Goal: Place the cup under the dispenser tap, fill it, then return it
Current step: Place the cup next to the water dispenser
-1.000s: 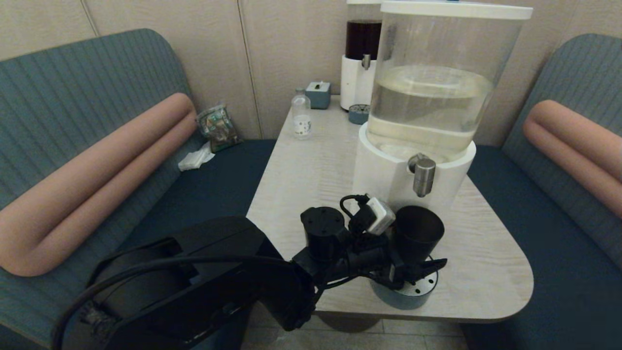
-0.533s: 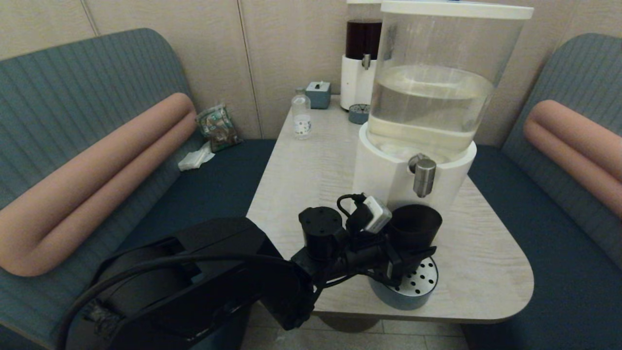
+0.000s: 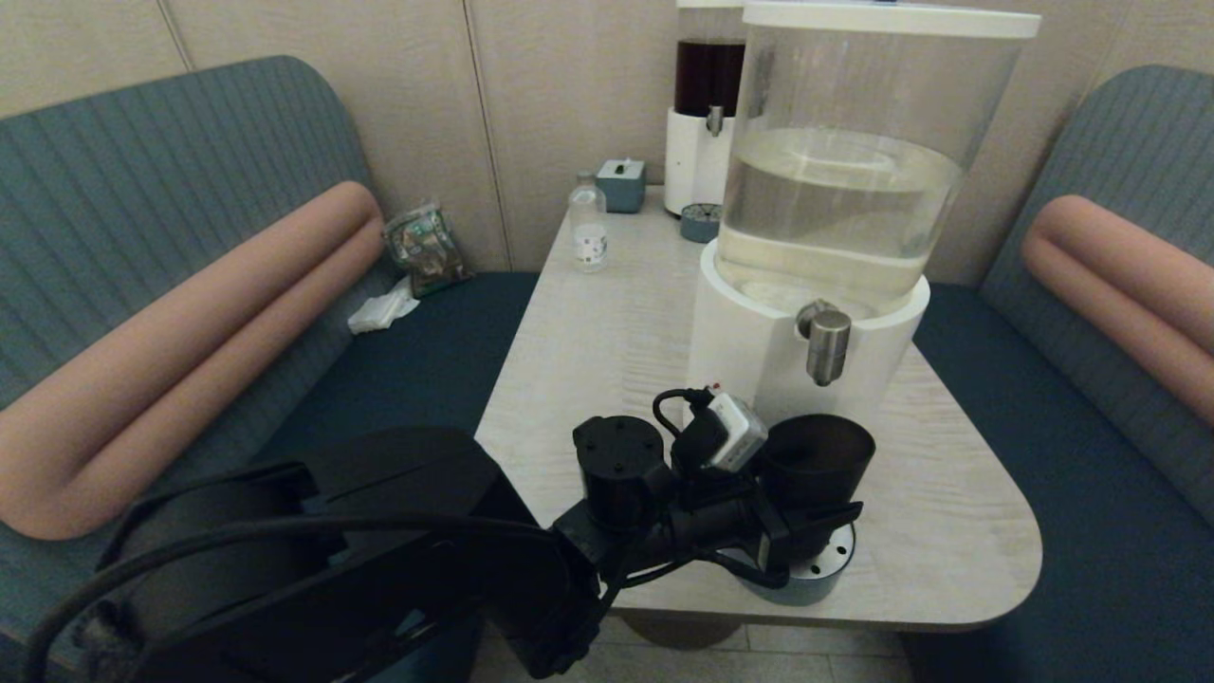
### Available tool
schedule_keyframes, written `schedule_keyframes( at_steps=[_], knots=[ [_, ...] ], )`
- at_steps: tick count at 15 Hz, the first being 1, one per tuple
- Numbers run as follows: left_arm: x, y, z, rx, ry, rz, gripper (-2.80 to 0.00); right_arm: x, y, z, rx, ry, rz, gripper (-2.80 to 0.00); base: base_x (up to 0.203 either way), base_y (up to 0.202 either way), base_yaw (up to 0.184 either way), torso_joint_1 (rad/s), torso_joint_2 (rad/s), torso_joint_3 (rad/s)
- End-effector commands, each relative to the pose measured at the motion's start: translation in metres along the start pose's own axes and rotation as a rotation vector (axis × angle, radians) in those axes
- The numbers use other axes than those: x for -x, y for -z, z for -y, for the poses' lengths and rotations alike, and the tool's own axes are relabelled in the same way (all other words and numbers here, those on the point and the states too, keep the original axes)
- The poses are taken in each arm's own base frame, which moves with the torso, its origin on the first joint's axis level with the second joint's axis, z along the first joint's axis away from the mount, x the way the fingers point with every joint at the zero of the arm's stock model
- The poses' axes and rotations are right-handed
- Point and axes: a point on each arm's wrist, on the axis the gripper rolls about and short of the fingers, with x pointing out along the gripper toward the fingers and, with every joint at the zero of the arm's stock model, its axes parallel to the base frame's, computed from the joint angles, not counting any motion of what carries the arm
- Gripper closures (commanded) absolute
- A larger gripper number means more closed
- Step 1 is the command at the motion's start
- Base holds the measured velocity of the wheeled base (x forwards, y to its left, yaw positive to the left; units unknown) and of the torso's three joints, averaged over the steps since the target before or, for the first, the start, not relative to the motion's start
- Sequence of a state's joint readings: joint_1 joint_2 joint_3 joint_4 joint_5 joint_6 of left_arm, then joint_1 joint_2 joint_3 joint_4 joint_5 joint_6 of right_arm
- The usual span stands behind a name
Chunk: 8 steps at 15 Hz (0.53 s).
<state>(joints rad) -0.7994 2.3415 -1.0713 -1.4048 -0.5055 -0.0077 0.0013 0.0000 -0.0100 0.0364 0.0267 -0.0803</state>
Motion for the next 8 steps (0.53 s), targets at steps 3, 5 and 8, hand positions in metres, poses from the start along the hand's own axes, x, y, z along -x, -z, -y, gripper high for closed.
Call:
schedule_keyframes(
  at_steps=[3,5,8],
  knots=[
    [0.018,-0.024,0.010,0.001,-0.010,0.010,0.00,0.000,0.000,0.000,0.001,-0.001,0.002,0.00,0.000,0.000,0.000,0.000,0.00,0.000],
    [0.025,-0.024,0.011,0.013,-0.042,-0.003,0.00,0.000,0.000,0.000,0.001,-0.001,0.002,0.00,0.000,0.000,0.000,0.000,0.00,0.000],
    [0.042,-0.031,0.003,0.028,-0.092,-0.003,0.00,0.000,0.000,0.000,0.001,-0.001,0.001,0.00,0.000,0.000,0.000,0.000,0.00,0.000]
  ],
)
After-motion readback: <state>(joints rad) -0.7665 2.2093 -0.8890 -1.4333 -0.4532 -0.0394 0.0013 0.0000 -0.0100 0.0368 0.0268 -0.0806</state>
